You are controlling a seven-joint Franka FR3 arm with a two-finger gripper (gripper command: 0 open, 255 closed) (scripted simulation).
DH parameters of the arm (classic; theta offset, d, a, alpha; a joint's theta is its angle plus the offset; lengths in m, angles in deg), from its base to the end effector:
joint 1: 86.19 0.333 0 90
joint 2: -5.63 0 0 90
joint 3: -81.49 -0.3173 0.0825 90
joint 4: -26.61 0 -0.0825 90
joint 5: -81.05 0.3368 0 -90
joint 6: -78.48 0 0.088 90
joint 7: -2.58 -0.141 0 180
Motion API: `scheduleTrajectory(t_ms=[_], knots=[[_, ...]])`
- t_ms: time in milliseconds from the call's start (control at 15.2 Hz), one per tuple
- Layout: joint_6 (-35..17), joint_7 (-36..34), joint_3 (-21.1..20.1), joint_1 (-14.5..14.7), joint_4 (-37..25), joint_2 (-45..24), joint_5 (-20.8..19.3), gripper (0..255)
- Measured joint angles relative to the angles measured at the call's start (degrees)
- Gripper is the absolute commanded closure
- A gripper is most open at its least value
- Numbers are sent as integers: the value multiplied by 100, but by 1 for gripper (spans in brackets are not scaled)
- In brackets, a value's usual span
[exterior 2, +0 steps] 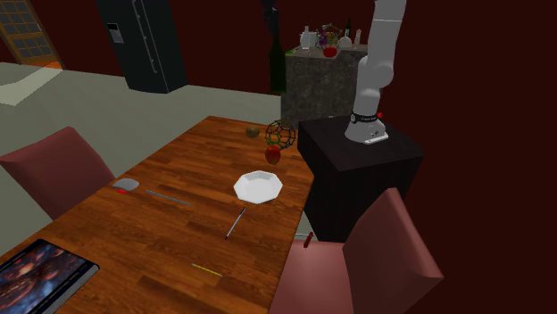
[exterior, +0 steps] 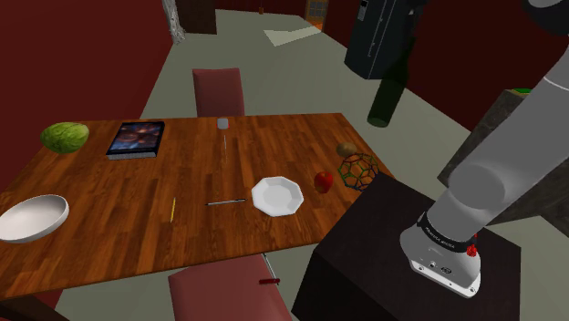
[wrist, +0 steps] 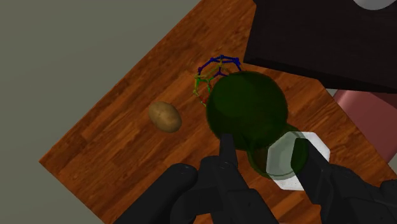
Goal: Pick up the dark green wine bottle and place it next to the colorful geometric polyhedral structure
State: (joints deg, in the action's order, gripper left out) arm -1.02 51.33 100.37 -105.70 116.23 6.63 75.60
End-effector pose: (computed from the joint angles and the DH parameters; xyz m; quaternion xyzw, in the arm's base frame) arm 0.3634 -0.3085 0.5893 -0.9922 -0.0853 0.0885 0.0228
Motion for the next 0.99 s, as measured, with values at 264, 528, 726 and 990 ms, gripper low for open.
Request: scheduleTrajectory(t_ms=[264,528,726,990], knots=[[217,662,315,-328,-725,-475,68,255],[458,1276,571,-702,-1537,-1035,228,255],[723,1796,751,-1130,-2455,-1693,475,255],[856,2208,857,-1537,-3060,-2161,662,255]])
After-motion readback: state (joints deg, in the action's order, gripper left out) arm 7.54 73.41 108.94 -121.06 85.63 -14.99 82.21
